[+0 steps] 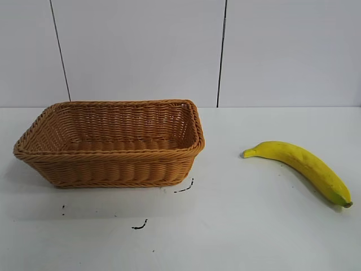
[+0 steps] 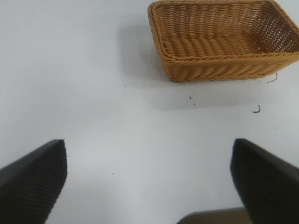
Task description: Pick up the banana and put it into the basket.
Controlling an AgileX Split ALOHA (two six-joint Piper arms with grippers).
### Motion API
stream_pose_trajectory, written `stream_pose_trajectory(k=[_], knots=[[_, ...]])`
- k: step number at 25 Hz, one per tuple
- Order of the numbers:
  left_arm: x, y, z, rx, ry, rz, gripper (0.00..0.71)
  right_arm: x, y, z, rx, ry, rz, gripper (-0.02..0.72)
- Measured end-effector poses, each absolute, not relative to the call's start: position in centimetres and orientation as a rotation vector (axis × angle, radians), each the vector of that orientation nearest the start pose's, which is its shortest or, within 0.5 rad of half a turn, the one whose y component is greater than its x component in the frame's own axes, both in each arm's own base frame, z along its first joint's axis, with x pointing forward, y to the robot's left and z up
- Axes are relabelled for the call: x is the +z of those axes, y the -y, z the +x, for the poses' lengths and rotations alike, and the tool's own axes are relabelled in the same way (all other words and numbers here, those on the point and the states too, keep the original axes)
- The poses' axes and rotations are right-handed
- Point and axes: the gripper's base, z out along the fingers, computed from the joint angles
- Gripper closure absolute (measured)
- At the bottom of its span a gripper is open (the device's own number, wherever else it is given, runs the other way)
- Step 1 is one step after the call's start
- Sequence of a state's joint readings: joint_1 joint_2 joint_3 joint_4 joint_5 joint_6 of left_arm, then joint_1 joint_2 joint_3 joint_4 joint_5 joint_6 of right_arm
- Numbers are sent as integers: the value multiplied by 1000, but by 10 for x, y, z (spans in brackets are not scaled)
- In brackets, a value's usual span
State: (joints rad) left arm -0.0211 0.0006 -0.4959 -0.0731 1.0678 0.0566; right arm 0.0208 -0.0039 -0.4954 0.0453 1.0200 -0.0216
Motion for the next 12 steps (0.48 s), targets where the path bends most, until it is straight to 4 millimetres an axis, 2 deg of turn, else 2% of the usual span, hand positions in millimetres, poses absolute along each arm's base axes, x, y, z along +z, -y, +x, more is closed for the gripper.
stream_pose_trajectory(k=[12], knots=[[276,6,-5,-64,-2053,83,20,280,-4,-3,55,-2009,-44,11]])
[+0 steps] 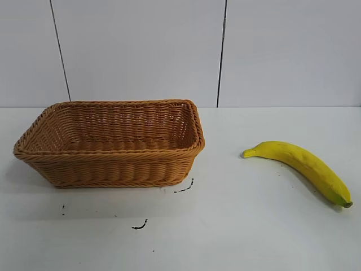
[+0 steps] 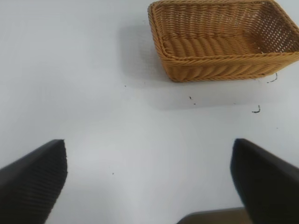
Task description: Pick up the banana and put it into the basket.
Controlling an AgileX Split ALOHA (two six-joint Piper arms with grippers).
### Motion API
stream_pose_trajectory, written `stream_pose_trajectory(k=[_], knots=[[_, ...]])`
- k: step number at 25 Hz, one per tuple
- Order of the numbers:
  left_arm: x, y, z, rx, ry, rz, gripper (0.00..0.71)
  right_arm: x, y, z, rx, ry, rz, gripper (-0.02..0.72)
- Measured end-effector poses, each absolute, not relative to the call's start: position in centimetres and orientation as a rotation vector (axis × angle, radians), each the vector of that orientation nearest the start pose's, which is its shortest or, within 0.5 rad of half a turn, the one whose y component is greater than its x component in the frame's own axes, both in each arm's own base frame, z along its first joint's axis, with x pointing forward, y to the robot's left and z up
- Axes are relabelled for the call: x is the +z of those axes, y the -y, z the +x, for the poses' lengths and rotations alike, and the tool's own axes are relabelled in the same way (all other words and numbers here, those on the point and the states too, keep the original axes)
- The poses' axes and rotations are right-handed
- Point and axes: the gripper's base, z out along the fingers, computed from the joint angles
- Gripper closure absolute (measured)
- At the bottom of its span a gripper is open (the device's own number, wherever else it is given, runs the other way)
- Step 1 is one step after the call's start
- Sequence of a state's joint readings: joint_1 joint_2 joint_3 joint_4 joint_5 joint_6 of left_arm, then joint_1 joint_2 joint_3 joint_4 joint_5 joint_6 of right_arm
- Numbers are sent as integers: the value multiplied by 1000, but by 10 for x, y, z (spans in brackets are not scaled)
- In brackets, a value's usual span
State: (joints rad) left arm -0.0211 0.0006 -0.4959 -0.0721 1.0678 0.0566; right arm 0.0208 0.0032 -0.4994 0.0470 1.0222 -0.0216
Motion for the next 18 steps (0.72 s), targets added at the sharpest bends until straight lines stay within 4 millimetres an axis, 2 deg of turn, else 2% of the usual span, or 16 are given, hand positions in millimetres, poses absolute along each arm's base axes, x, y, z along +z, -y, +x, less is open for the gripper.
stream_pose_trajectory(k=[3,6,12,15,18], knots=[[276,6,-5,-64,-2053,83,20,294,-4,6,60,-2056,-37,11],[276,6,-5,-64,-2053,83,20,317,-4,27,62,-2132,-35,11],[276,6,-5,-64,-2053,83,20,355,-6,94,64,-2369,-35,11],[276,6,-5,-64,-2053,83,20,363,-7,133,58,-2497,-56,11],[276,6,-5,-64,-2053,83,20,362,-8,171,57,-2617,-69,11]])
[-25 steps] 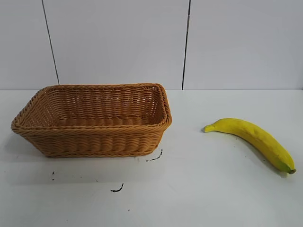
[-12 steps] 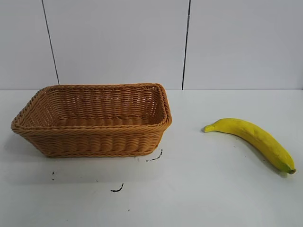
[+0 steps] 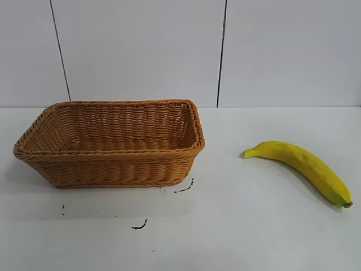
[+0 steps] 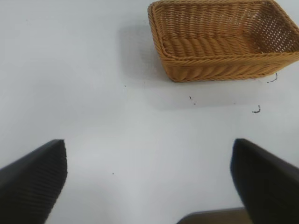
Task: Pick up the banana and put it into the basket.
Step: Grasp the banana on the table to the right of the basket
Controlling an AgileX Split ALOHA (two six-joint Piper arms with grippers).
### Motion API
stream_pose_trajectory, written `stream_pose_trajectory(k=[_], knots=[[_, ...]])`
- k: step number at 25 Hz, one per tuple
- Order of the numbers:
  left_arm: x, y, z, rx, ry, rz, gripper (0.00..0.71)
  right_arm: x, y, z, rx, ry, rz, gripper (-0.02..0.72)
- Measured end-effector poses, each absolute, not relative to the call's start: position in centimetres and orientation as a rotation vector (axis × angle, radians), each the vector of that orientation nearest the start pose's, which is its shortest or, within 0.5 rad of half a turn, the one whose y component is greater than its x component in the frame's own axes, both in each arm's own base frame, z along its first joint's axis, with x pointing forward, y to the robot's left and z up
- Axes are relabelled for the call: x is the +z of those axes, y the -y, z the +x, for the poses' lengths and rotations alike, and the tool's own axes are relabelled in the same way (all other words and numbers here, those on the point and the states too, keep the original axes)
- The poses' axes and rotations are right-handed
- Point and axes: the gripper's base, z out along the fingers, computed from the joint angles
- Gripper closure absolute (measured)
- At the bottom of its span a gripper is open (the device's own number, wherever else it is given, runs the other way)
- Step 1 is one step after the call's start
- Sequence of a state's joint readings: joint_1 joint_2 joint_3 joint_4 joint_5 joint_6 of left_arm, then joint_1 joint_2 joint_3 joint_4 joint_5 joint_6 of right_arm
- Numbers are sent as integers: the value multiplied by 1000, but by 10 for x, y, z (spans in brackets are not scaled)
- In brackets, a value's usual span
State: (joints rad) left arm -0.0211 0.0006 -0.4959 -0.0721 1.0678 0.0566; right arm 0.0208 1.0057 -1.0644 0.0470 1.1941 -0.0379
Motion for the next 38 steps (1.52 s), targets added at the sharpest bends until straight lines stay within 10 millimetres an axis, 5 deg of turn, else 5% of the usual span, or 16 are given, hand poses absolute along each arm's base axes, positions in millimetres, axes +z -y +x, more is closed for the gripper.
stream_pose_trajectory(k=[9,15,25,38], knots=[[276,6,-5,-64,-2053,83,20,323,-10,285,33,-2835,-268,11],[276,6,-5,-64,-2053,83,20,286,-11,334,-1,-2799,-457,11],[276,6,-5,-64,-2053,83,20,226,-14,377,5,-2749,-580,11],[276,6,-5,-66,-2053,83,20,133,-15,400,61,-2895,-532,11]])
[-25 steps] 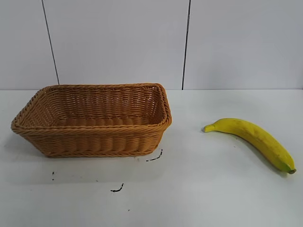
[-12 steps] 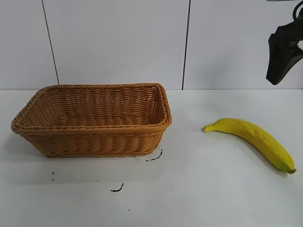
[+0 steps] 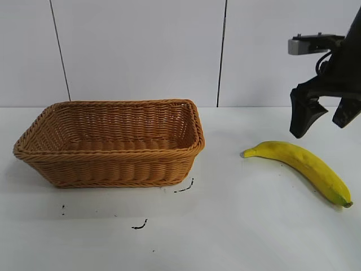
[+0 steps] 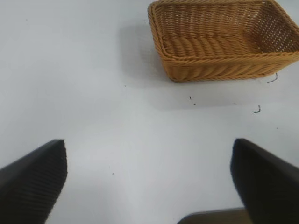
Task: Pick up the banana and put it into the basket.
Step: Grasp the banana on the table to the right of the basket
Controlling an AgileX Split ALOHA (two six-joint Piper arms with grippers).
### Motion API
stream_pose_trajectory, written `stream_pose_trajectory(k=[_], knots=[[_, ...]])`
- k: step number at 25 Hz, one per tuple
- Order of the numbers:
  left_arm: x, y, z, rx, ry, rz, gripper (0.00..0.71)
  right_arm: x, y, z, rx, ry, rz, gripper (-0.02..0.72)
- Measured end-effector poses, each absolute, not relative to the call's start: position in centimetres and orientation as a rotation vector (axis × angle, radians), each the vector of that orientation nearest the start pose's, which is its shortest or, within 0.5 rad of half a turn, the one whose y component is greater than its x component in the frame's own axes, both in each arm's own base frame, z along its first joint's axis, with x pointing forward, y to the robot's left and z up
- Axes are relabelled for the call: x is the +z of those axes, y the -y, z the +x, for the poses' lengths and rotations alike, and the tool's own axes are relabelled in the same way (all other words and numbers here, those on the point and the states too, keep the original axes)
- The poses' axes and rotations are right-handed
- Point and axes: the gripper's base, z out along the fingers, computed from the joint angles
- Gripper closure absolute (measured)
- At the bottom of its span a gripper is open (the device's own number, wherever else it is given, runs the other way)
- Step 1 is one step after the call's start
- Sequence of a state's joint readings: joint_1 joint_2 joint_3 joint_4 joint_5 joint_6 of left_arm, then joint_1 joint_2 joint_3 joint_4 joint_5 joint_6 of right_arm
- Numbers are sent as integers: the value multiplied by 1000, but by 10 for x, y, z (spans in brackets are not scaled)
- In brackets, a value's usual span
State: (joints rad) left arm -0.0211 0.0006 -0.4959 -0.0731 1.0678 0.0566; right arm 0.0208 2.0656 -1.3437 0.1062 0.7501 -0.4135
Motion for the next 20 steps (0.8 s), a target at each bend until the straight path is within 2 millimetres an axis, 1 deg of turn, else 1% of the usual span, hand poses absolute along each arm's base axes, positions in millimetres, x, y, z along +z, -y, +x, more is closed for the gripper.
stream_pose_trajectory(k=[3,8,10,14,15,16,18,20], knots=[[276,6,-5,-66,-2053,83,20,121,-15,403,59,-2897,-524,11],[276,6,-5,-66,-2053,83,20,108,-15,405,58,-2900,-508,11],[276,6,-5,-66,-2053,83,20,105,-15,406,59,-2907,-504,11],[276,6,-5,-66,-2053,83,20,103,-15,407,57,-2901,-485,11],[276,6,-5,-66,-2053,83,20,103,-15,407,57,-2901,-484,24],[276,6,-5,-66,-2053,83,20,102,-15,407,57,-2902,-484,61],[276,6,-5,-66,-2053,83,20,102,-15,407,57,-2902,-484,194],[276,6,-5,-66,-2053,83,20,102,-15,407,57,-2902,-484,407]])
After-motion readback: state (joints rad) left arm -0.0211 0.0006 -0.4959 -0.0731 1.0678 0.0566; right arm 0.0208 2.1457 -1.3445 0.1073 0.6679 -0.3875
